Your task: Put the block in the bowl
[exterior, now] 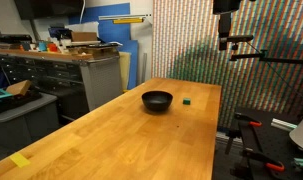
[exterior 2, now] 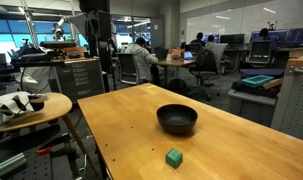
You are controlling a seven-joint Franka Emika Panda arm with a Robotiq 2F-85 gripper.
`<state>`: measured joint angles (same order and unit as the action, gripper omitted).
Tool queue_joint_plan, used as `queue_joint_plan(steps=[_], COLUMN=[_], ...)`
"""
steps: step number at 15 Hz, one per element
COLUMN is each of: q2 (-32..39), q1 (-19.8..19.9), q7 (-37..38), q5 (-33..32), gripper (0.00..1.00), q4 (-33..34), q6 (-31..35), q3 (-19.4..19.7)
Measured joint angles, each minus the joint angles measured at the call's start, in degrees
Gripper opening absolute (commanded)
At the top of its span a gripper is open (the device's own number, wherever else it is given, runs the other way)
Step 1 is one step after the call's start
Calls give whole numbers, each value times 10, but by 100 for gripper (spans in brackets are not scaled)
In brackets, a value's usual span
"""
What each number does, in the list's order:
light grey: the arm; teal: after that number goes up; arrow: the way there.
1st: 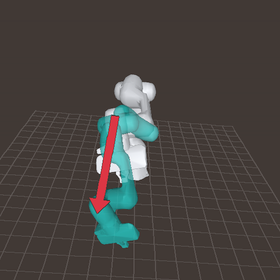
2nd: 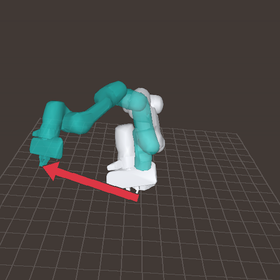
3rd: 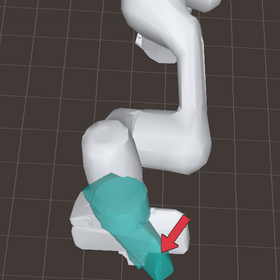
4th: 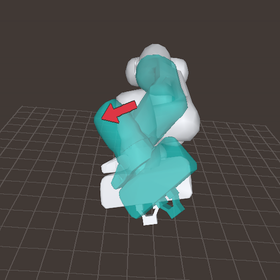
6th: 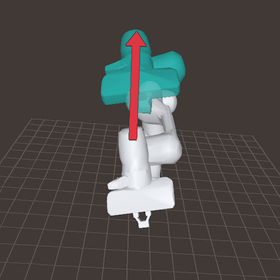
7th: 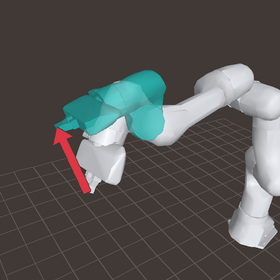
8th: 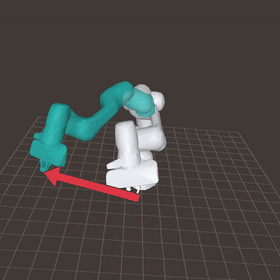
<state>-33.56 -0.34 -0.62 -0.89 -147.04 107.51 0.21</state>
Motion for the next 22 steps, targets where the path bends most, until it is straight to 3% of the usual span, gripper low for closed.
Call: queue_joint_plan(steps=[22], q2=[5], q1=[0], q7=[-14], q5=[-3], gripper=[100], q4=[-4], q6=[9], q3=[6])
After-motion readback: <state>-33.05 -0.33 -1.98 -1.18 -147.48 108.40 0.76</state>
